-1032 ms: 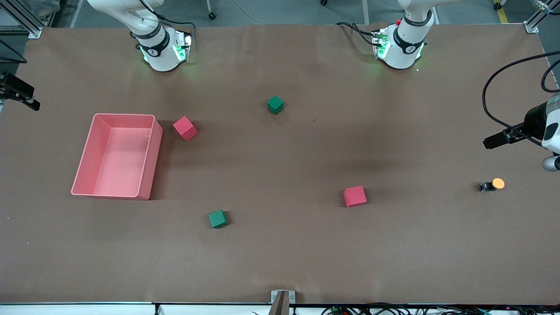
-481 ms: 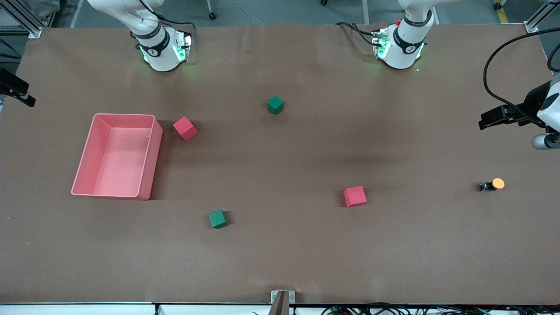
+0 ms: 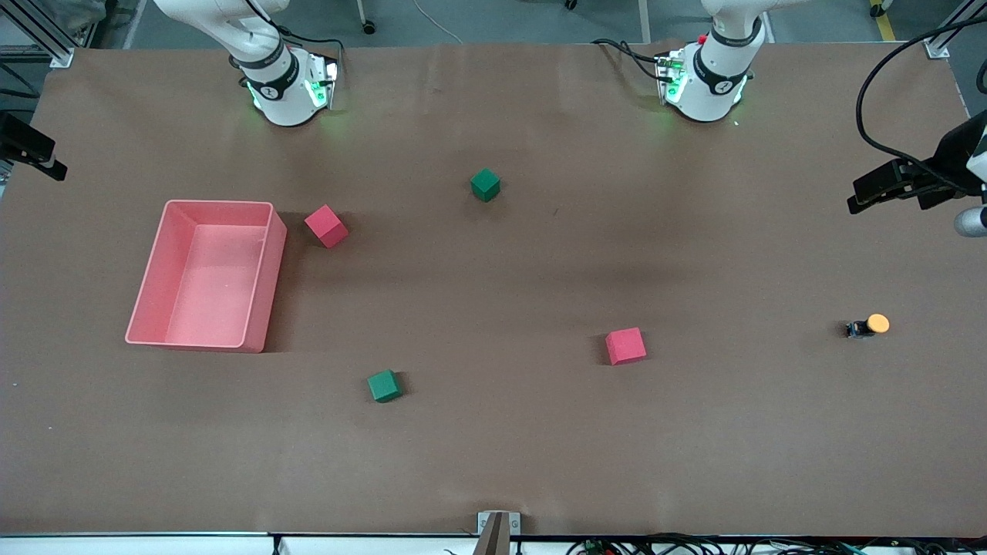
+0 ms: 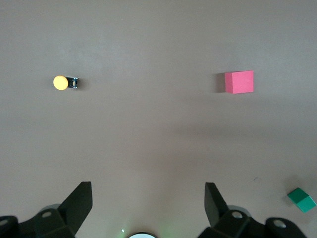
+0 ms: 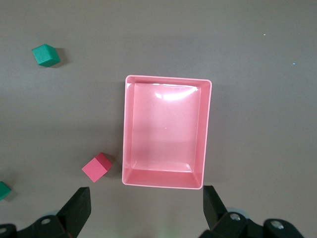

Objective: Place and upright button with both arms

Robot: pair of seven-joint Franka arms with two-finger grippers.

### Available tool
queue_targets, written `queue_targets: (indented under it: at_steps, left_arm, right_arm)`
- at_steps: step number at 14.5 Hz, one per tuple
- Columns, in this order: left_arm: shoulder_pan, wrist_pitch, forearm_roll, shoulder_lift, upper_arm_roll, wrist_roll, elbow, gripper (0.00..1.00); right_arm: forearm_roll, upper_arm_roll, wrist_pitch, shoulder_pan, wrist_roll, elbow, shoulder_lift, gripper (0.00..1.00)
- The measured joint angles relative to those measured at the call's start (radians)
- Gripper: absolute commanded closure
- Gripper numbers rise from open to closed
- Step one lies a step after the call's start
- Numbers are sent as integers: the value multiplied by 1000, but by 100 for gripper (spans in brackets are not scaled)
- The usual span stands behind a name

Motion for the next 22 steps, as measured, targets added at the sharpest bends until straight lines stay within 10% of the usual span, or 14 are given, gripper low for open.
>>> queue_targets:
  at_steps: [22]
  left_arm:
    - [-166,-11,23,-89,140,-1,-88,0]
  right_arm:
    - [0,3,11,19,0,-36,9,0]
